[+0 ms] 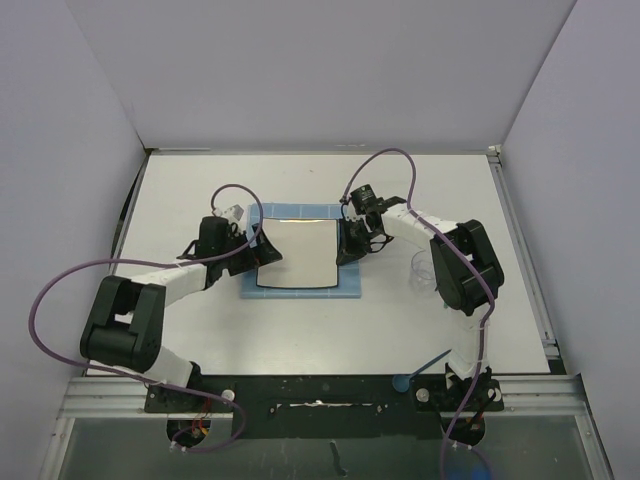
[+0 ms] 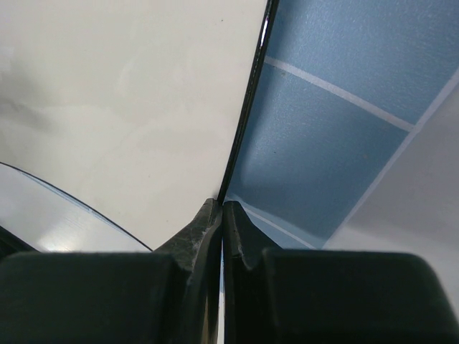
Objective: Set the dinner table for one person
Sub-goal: Adjust the plate on the napkin.
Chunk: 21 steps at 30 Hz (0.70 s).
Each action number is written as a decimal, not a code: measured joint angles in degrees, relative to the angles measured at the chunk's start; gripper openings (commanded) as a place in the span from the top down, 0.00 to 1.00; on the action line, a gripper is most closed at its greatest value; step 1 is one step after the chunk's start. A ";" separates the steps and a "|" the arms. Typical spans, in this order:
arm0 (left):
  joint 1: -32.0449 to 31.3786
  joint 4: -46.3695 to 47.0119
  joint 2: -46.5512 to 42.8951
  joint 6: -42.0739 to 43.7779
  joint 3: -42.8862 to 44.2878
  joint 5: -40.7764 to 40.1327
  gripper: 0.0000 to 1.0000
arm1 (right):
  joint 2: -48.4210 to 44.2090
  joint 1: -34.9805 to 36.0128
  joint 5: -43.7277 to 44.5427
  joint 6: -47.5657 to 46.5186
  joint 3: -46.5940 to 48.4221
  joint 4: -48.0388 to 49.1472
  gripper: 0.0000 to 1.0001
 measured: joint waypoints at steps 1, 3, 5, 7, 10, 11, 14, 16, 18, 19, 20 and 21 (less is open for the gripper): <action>0.00 -0.46 -0.55 0.22 -0.17 -0.42 0.03 | 0.00 0.00 0.00 0.00 0.00 -0.02 0.98; 0.00 -1.25 -2.05 0.57 -0.48 -1.14 0.03 | 0.00 -0.02 0.04 -0.13 0.09 -0.17 0.98; 0.00 -2.16 -3.13 1.05 -0.61 -1.90 0.03 | 0.00 -0.02 0.24 -0.28 0.31 -0.70 0.96; 0.00 -2.99 -4.07 1.40 -0.66 -2.45 0.03 | 0.00 -0.31 0.33 -0.61 0.63 -1.86 0.90; 0.00 -4.00 -5.49 1.68 -0.66 -3.19 0.03 | 0.00 -0.81 1.16 -1.18 0.90 -3.98 0.67; 0.02 -4.20 -5.86 1.79 -0.66 -3.32 0.03 | 0.00 -1.03 1.40 -1.33 0.92 -4.66 0.61; 0.02 -4.85 -6.75 2.05 -0.66 -3.58 0.03 | -0.11 -2.29 1.73 -2.32 1.22 -6.08 0.54; 0.07 -5.40 -7.26 2.40 -0.66 -3.76 0.03 | -0.57 -3.19 1.77 -2.82 1.31 -6.69 0.52; 0.11 -6.51 -8.22 2.91 -0.70 -4.15 0.03 | -1.20 -3.91 2.08 -3.52 2.14 -8.07 0.48; 0.11 -7.39 -9.03 3.30 -0.70 -4.68 0.03 | -1.66 -4.26 2.54 -3.91 2.95 -8.98 0.47; 0.02 -8.66 -10.08 4.00 -0.66 -5.35 0.03 | -2.29 -4.55 3.17 -4.44 4.11 -10.14 0.47; -0.09 -10.14 -11.34 4.68 -0.55 -6.40 0.03 | -2.80 -4.72 3.74 -5.01 5.20 -11.04 0.46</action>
